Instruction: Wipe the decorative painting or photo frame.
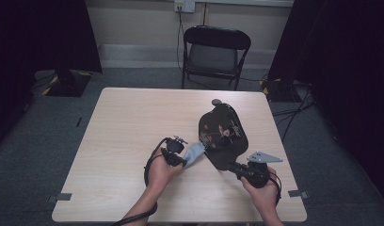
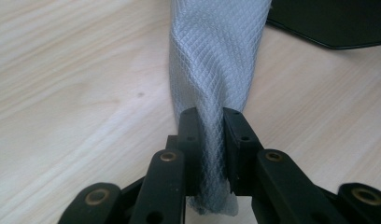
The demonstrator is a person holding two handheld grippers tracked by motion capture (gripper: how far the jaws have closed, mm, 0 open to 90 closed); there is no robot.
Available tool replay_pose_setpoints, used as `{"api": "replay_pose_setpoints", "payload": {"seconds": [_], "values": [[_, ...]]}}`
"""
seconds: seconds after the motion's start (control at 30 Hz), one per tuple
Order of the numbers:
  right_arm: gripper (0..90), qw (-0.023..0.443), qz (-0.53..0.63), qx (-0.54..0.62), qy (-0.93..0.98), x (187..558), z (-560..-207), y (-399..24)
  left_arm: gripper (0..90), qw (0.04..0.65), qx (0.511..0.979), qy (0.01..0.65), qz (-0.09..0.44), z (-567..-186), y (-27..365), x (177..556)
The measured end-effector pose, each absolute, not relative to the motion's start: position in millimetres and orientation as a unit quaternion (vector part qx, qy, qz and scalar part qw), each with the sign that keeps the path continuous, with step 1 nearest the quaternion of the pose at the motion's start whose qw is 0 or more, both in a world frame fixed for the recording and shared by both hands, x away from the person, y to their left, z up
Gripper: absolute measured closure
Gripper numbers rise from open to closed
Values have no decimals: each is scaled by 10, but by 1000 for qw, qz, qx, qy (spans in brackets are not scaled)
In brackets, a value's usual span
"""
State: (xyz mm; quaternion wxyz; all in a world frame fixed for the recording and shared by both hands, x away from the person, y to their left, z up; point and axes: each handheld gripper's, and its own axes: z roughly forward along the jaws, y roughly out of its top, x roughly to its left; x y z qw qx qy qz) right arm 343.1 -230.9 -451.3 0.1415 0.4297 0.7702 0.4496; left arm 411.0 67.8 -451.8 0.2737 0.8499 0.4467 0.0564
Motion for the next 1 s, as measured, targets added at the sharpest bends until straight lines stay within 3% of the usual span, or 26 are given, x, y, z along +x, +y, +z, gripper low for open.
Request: {"api": "replay_pose_setpoints", "payload": {"seconds": [0.5, 0.6, 0.87, 1.0], "values": [[766, 142, 448, 427, 772, 3425, -4515, -2321, 759, 263, 839, 469, 80, -4544, 971, 4113], [745, 141, 446, 427, 774, 3419, -4512, -2335, 723, 265, 841, 463, 86, -4547, 965, 4107], [655, 142, 444, 429, 774, 3390, -4512, -2402, 498, 274, 843, 452, 94, -4535, 983, 4093], [611, 138, 440, 430, 777, 3376, -4529, -2450, 455, 282, 842, 450, 95, -4514, 1033, 4093]]}}
